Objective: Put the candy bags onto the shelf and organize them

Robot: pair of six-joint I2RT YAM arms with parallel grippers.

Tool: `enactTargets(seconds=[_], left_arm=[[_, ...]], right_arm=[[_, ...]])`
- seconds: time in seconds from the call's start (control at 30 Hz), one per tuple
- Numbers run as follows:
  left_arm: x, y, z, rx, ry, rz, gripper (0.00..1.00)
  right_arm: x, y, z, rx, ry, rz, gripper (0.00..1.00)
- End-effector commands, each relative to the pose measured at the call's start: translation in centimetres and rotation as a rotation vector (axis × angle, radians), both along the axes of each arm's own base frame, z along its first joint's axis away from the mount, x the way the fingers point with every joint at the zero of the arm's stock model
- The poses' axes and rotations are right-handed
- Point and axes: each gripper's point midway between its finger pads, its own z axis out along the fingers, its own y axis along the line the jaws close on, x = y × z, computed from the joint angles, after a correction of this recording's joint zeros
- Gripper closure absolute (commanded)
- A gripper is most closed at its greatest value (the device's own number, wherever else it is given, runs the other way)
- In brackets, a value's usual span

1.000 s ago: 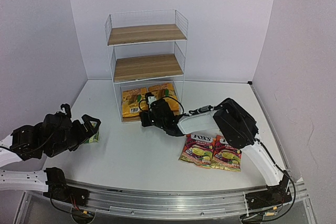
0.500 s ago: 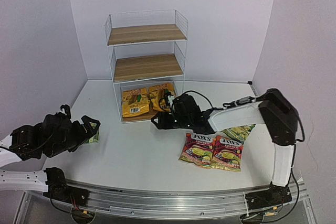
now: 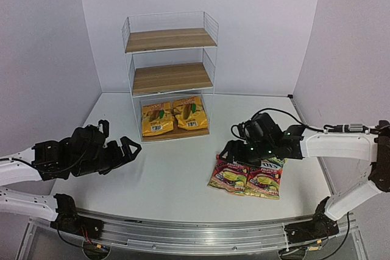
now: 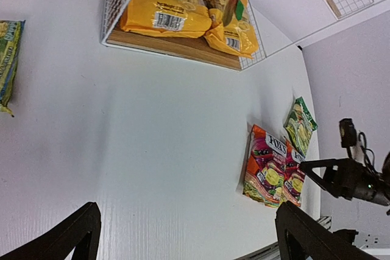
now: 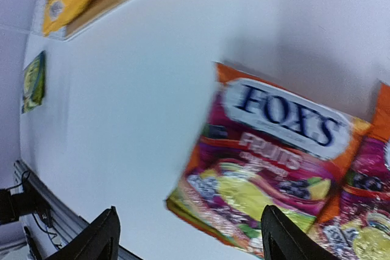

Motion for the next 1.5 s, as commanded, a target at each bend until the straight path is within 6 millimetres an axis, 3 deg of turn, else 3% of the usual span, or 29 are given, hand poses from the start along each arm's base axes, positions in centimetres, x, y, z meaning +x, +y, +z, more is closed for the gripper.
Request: enactTargets(seconds=[0.0, 0.33, 0.5, 0.63, 0.73, 0.8, 0.97, 1.13, 1.47], left_arm=[[0.2, -2.4, 2.0, -0.096, -0.053, -0.072, 0.00], [0.5, -3.4, 1.5, -0.088, -0.046, -0.090, 0.00], [0.6, -3.9, 1.3, -0.087, -0.044, -0.103, 0.00], [0.5, -4.5, 1.1, -0.088, -0.041, -0.123, 0.00], [0.4, -4.9, 0.9, -0.093, -0.036, -0.140, 0.00], [0.4, -5.0, 0.7, -0.096, -0.032, -0.144, 0.00], [0.1, -5.3, 0.7, -0.112, -0.031, -0.166, 0.00], [-0.5, -6.4, 1.3, -0.156, -0.052, -0.239, 0.00], [-0.9, -8.6, 2.5, -0.224, -0.089, -0.330, 0.00]], right_arm=[[-0.6, -3.5, -3.4, -0.044, 0.182, -0.137, 0.27], [-0.6, -5.8, -7.5, -0.137, 0.266, -0.220, 0.33], [0.1, -5.8, -9.2, -0.190, 0.264, -0.205, 0.37], [0.7, -5.0, -9.8, -0.180, 0.261, -0.188, 0.50], [1.0, -4.8, -9.8, -0.166, 0.247, -0.191, 0.70], [1.1, -4.6, -9.3, -0.153, 0.235, -0.182, 0.77], [1.4, -3.7, -7.0, -0.102, 0.180, -0.124, 1.00], [1.4, -2.1, -3.1, 0.003, 0.102, -0.026, 1.00], [0.2, 2.6, 7.3, 0.255, -0.120, 0.241, 1.00]])
